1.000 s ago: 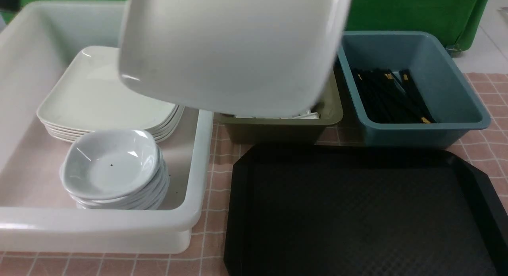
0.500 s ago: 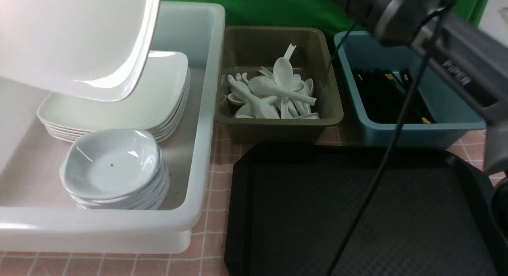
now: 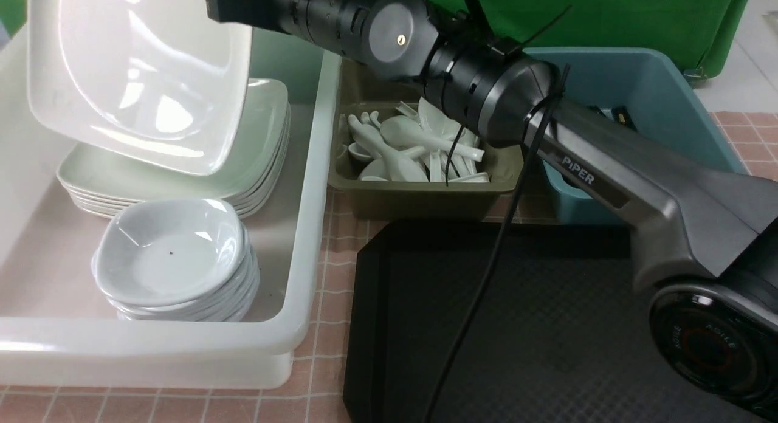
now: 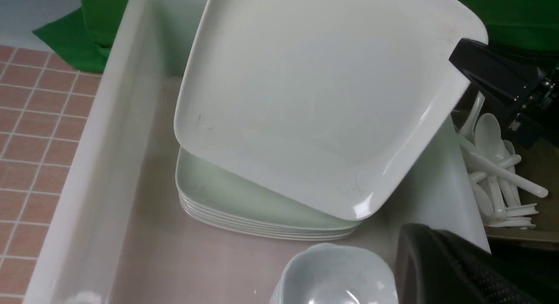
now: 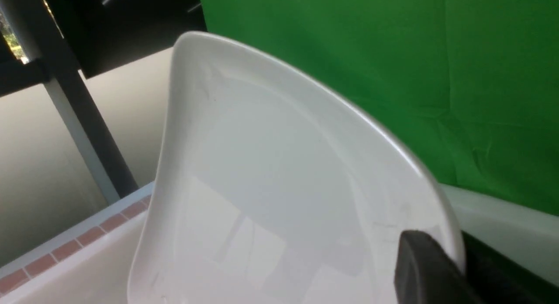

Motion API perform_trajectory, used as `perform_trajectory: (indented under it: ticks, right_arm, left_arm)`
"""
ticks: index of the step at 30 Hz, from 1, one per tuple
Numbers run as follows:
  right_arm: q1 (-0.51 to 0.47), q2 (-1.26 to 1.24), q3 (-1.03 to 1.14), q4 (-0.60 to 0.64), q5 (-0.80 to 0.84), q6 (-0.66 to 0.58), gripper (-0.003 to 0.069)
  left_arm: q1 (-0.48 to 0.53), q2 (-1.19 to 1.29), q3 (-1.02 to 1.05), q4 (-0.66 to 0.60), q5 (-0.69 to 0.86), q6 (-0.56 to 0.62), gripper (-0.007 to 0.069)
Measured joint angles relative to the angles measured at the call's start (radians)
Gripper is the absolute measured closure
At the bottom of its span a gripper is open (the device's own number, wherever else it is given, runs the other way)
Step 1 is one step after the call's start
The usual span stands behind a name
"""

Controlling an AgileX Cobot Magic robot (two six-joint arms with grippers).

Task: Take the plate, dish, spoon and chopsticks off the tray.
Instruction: Use the right arm to put the plate into the large storage box on the left

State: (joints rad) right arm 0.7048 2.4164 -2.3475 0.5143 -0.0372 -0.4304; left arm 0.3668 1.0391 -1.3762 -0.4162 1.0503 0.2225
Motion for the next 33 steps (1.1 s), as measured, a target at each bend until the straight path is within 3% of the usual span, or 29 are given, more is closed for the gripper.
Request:
perform_trajectory:
  ticks: [8,21,24,30,33]
  right_arm:
    - [-0.002,0.018,0.001,0.001,0.046,-0.077,0.0587]
    - [-0.005,0.017,0.057,0.023,0.042,-0.108,0.0547]
    - [-0.005,0.017,0.060,0.023,0.028,-0.125,0.0510]
    - [-0.007,0.017,0.060,0.022,-0.039,-0.133,0.0336]
    - [-0.007,0.017,0.060,0.022,-0.068,-0.134,0.0303]
  left_arm:
    - [0.000,0.000,0.119,-0.006,-0.099,0.025,0.0624]
    - [0.000,0.001,0.134,-0.011,-0.122,0.033,0.0622]
    - [0.000,0.001,0.134,-0.014,-0.122,0.034,0.0621]
    - [0.000,0.001,0.134,-0.014,-0.122,0.037,0.0621]
    - [0.000,0.001,0.134,-0.014,-0.123,0.037,0.0621]
